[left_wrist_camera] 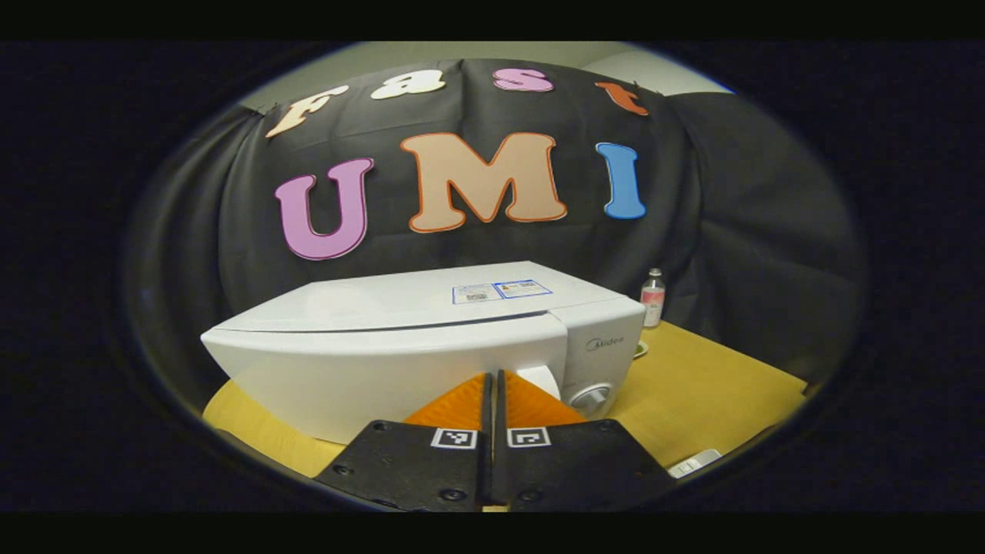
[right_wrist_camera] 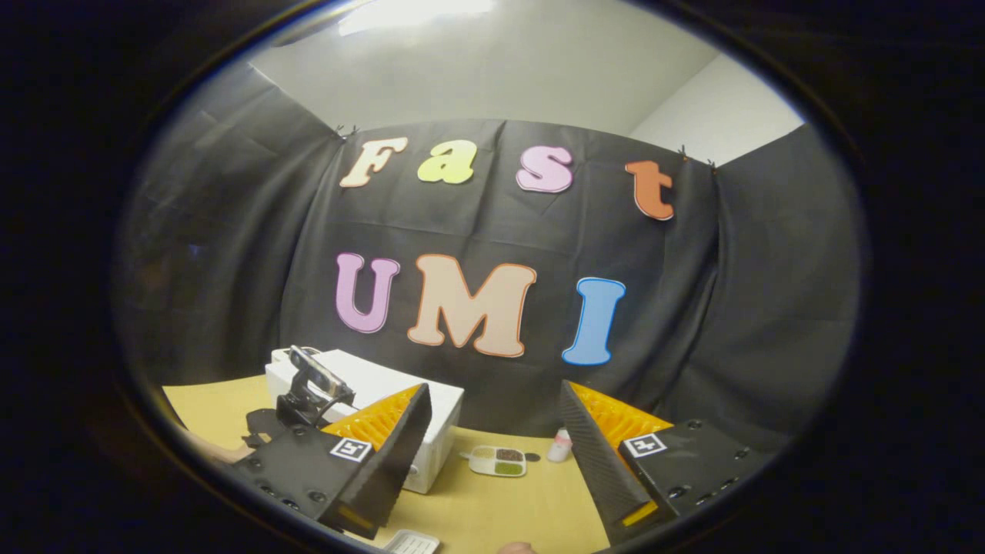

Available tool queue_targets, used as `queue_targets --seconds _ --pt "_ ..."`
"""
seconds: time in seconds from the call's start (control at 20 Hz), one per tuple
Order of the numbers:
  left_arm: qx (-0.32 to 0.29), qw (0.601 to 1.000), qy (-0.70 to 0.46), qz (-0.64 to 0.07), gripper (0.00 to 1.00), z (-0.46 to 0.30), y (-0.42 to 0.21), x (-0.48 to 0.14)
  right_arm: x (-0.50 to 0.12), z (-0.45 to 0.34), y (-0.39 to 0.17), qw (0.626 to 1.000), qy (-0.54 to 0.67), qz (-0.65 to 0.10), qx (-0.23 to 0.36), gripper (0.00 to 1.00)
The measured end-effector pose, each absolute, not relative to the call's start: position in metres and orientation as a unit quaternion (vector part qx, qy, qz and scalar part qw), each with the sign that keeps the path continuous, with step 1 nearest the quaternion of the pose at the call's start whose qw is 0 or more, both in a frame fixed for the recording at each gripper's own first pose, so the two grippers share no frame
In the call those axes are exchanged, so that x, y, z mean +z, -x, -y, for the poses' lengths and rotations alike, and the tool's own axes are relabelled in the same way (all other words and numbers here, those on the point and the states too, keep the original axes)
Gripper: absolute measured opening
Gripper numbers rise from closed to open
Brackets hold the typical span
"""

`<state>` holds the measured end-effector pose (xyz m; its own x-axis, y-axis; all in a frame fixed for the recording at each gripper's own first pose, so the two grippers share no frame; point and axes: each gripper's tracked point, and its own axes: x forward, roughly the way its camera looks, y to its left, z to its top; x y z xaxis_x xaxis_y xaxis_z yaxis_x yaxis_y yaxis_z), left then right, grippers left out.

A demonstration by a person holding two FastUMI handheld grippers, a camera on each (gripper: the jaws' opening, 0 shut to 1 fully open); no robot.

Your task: Open the microwave oven with the left hand, put the food in, and close the microwave oven.

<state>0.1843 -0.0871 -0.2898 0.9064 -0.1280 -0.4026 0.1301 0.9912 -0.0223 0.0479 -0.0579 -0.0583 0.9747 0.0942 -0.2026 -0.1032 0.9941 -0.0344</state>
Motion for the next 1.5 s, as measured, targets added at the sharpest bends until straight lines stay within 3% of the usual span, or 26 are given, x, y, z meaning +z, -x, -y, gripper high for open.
queue_targets --seconds 0.45,0.8,1.4,1.45,1.5 --pt "-0.073 0.977 -0.02 -0.2 0.01 0.085 -0.173 -0.265 -0.058 0.055 -0.04 0.993 0.025 -0.099 0.052 1.0" --pt "-0.085 0.987 -0.003 -0.139 0.01 0.074 -0.115 -0.164 -0.056 0.045 -0.034 0.994 0.001 -0.091 0.059 0.97" --pt "-0.053 0.997 0.009 -0.061 0.01 0.026 -0.042 -0.02 -0.034 0.034 -0.028 0.995 -0.024 -0.075 0.068 0.96" --pt "-0.055 0.997 0.011 -0.05 0.07 0.027 -0.04 -0.013 -0.033 0.033 -0.027 0.995 -0.025 -0.074 0.069 0.96" --pt "-0.058 0.997 0.008 -0.042 0.37 0.028 -0.037 -0.009 -0.032 0.032 -0.026 0.995 -0.024 -0.072 0.068 1.0"
